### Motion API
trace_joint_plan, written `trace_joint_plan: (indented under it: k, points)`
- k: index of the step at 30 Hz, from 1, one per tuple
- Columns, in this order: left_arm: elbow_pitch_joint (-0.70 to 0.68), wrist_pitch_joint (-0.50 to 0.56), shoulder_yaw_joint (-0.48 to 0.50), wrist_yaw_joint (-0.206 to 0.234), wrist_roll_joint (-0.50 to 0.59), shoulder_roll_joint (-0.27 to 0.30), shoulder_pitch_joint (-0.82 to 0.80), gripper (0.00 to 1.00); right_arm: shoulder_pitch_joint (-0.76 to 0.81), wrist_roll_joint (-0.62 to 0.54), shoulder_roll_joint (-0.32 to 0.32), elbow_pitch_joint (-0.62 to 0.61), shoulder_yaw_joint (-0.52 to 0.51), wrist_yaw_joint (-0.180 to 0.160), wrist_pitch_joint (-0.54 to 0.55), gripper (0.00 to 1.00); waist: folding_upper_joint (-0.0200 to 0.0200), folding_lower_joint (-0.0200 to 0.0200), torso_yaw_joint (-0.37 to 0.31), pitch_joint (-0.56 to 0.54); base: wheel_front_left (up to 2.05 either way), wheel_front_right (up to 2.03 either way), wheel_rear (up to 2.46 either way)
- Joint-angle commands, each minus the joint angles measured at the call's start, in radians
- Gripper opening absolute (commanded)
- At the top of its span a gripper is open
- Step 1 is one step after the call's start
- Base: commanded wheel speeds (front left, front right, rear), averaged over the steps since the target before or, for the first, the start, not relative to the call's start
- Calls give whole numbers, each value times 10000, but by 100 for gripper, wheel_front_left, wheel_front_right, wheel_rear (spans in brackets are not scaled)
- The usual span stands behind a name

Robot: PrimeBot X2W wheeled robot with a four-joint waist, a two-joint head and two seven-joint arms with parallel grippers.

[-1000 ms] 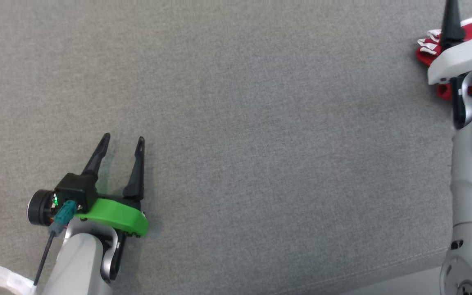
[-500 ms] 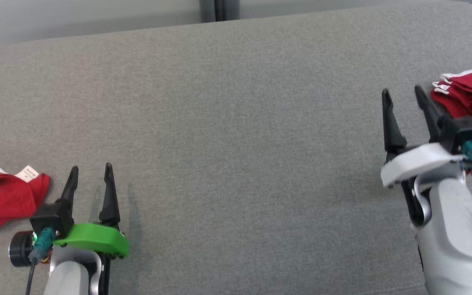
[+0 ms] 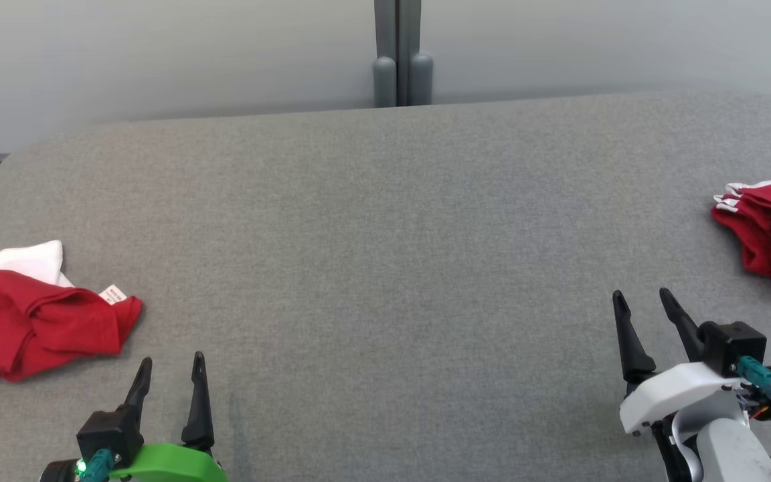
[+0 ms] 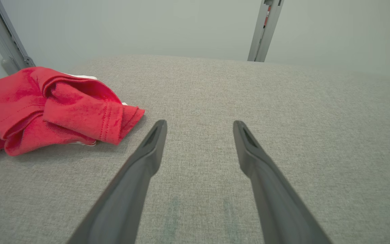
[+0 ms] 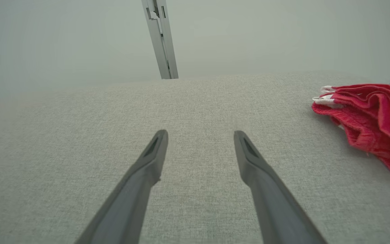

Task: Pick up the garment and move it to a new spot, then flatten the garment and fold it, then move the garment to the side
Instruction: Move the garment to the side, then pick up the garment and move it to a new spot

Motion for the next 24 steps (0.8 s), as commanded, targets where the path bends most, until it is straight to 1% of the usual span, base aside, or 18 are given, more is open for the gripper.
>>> trace_joint_plan:
  k: [1, 8, 12, 16, 24]
  points:
    - [-112, -3, -8, 35, -64, 23, 139, 100, 195, 68, -34, -26, 3, -19, -43, 100, 0, 0, 107, -209, 0, 0, 0]
    - [-231, -2, -54, 35, -145, -7, 101, 100, 296, -30, -32, -57, 147, -19, -44, 100, 0, 0, 280, -97, 0, 0, 0]
    - [-83, -3, 21, 34, -199, -8, -163, 100, 222, -8, -36, -56, 364, -19, -44, 100, 0, 0, 797, 67, 0, 0, 0]
    - [112, -3, 60, 34, -428, -8, -324, 100, 185, 46, -31, -68, 454, -19, -44, 100, 0, 0, 1745, 207, 0, 0, 0]
    - [594, -3, 544, 51, -641, -10, -131, 100, 12, 62, -36, 82, 689, -19, -44, 100, 0, 0, 3733, 352, 0, 0, 0]
